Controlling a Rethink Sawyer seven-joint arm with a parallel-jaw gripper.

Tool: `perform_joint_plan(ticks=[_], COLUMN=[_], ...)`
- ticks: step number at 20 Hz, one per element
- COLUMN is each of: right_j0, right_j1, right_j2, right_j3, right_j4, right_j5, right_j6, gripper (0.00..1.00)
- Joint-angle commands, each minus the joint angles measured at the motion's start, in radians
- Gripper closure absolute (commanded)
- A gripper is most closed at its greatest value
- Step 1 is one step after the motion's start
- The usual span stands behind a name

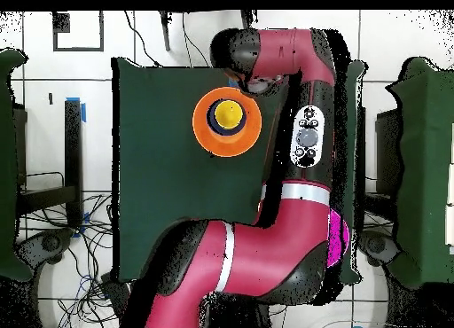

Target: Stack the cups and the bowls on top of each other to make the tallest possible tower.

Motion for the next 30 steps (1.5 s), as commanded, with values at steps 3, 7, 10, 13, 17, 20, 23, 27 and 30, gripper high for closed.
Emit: perform_joint_plan(ticks=[3, 7, 10, 13, 17, 20, 23, 27, 30], right_j0=[-0.013, -0.021, -0.025, -0.031, -0.033, -0.034, -0.03, -0.026, -0.024], right_j1=[0.115, 0.135, 0.143, 0.143, 0.144, 0.143, 0.145, 0.147, 0.141], right_j2=[0.193, 0.208, 0.224, 0.231, 0.238, 0.242, 0.25, 0.263, 0.274], right_j3=[-0.093, -0.128, -0.153, -0.158, -0.168, -0.16, -0.161, -0.159, -0.139], right_j4=[0.034, 0.023, 0.007, 0.001, -0.011, -0.006, 0.004, 0.027, 0.052], right_j5=[0.089, 0.122, 0.117, 0.089, 0.086, 0.07, 0.074, 0.133, 0.155], right_j6=[-0.29, -0.359, -0.393, -0.413, -0.421, -0.439, -0.417, -0.329, -0.264], gripper=[1.0, 1.0, 0.0, 0.0, 0.0, 0.0, 0.0, 0.0, 0.0])
